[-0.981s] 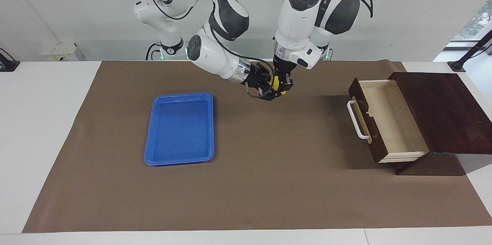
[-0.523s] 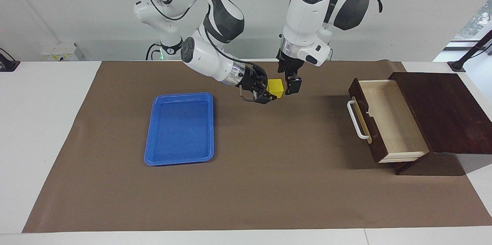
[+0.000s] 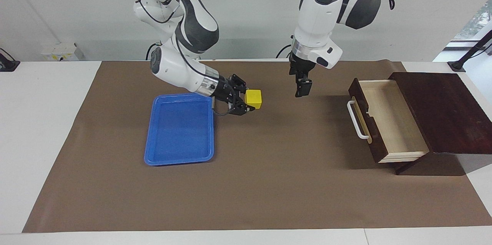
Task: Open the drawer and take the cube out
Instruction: 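Carry the cube over the blue tray while the left gripper withdraws, then lower the cube into the tray while the left gripper pushes drawer shut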
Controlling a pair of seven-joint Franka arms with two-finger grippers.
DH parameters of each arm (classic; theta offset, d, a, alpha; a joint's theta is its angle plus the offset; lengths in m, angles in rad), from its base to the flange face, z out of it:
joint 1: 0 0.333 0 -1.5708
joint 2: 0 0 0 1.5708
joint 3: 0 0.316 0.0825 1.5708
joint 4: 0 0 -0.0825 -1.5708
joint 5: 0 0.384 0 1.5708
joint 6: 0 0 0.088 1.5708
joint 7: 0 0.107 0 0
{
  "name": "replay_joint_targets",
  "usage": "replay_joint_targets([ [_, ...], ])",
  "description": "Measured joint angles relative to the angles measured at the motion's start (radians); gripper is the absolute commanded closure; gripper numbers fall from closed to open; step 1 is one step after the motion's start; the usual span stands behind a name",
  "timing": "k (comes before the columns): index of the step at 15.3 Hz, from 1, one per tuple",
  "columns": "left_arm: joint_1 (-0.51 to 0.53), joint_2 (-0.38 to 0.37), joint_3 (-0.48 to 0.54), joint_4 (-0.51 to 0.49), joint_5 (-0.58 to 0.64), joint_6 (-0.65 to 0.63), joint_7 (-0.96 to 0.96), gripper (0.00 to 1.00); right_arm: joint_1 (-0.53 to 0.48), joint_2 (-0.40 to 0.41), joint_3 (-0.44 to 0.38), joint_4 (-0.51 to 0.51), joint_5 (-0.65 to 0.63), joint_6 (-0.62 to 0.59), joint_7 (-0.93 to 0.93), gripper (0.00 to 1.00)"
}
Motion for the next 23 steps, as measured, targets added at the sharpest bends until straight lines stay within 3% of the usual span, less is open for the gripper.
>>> replay_joint_targets([
  [5,0.095,-0.080,0.005,-0.221,0.113,0.131,0.177,0.00,-0.096,0.030,-0.003,-0.005,-0.070,-0.005,-0.103,1.00],
  [10,0.217,-0.103,0.008,-0.380,0.147,0.294,0.357,0.00,-0.175,0.131,-0.005,0.002,-0.133,-0.004,-0.256,1.00],
  [15,0.280,-0.103,0.008,-0.427,0.177,0.387,0.442,0.00,-0.256,0.188,-0.005,0.004,-0.136,-0.008,-0.394,1.00],
  [23,0.343,-0.101,0.004,-0.444,0.178,0.453,0.508,0.00,-0.256,0.207,0.003,-0.081,-0.130,0.001,-0.512,1.00],
])
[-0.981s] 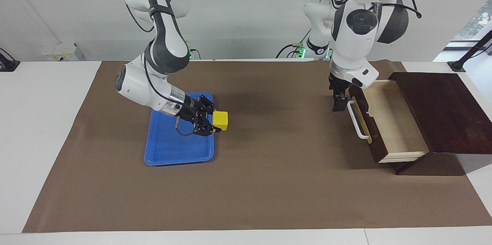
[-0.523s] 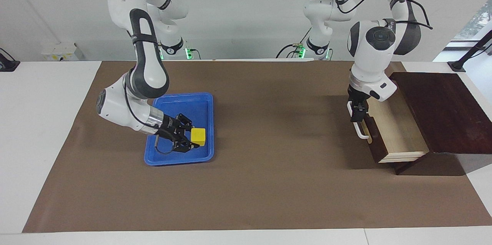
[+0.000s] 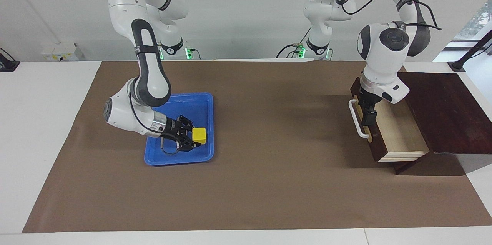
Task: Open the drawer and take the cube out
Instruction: 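Lower the cube into the tray while the left gripper pushes drawer shut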
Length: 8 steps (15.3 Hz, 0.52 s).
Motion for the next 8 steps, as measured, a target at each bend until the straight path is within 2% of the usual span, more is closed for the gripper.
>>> replay_joint_targets([
  [8,0.143,0.004,0.000,-0.001,0.001,0.059,0.126,0.00,0.000,-0.007,0.000,-0.037,0.001,0.012,-0.022,1.00],
])
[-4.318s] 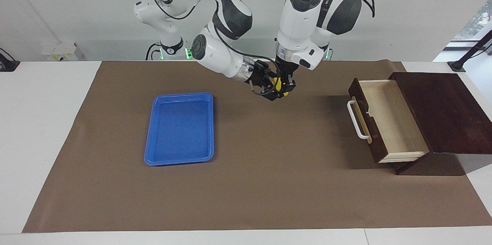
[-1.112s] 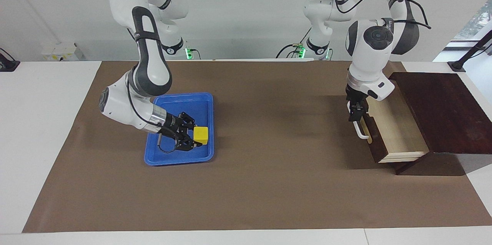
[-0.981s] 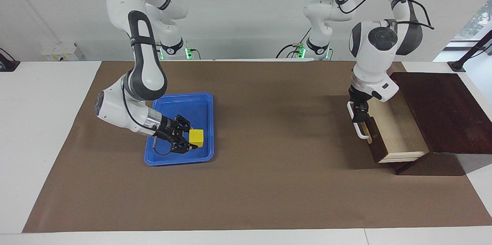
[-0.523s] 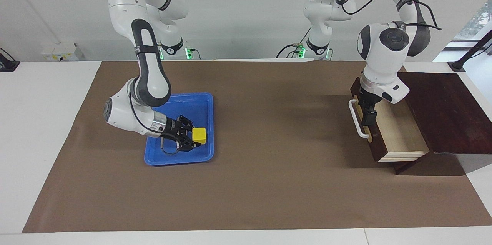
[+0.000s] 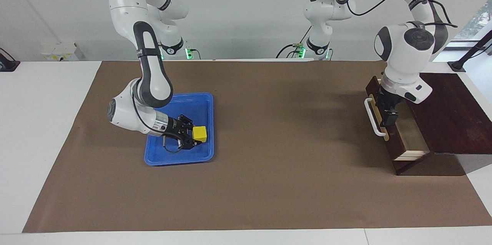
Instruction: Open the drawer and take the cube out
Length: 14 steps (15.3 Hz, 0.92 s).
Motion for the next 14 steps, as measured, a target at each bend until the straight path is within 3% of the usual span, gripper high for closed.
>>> replay_joint_targets([
  [4,0.063,0.003,0.001,0.000,0.000,0.023,0.061,0.00,-0.004,-0.007,-0.002,-0.016,0.000,0.001,0.000,1.00],
  [6,0.064,0.004,0.001,0.000,0.000,0.024,0.062,0.00,-0.004,-0.007,-0.006,-0.020,0.000,0.001,0.000,0.83],
  [8,0.064,0.004,0.001,0.000,0.000,0.024,0.062,0.00,-0.004,-0.008,-0.006,-0.022,0.000,0.001,0.000,0.50],
  [9,0.064,0.004,0.001,0.000,0.000,0.024,0.062,0.00,-0.004,-0.009,-0.006,-0.023,0.000,0.001,0.000,0.41],
  [11,0.067,0.004,0.001,0.000,0.000,0.024,0.062,0.00,-0.004,-0.010,-0.006,-0.024,0.000,0.001,0.000,0.14],
  [14,0.082,0.005,0.001,0.000,0.000,0.029,0.072,0.00,-0.004,-0.014,-0.006,-0.025,0.001,0.001,0.000,0.06],
])
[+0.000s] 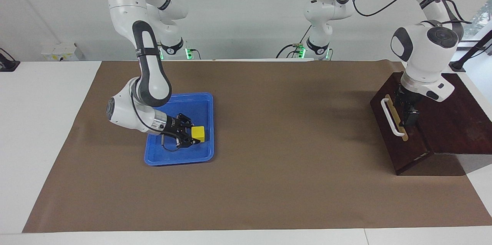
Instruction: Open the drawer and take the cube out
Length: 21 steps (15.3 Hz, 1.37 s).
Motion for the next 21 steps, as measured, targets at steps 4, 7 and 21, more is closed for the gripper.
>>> replay_joint_targets([
  [4,0.005,0.001,-0.001,0.000,0.000,0.000,0.004,0.00,0.000,-0.004,0.000,0.000,0.001,0.000,0.001,0.00],
  [7,0.004,0.002,-0.009,0.019,0.000,-0.026,0.012,0.00,-0.001,-0.008,-0.001,0.019,0.001,-0.019,0.015,0.00],
  [21,-0.173,-0.049,-0.039,0.161,-0.135,-0.291,0.647,0.00,-0.032,-0.309,-0.024,0.132,-0.505,-0.292,-0.322,0.00],
])
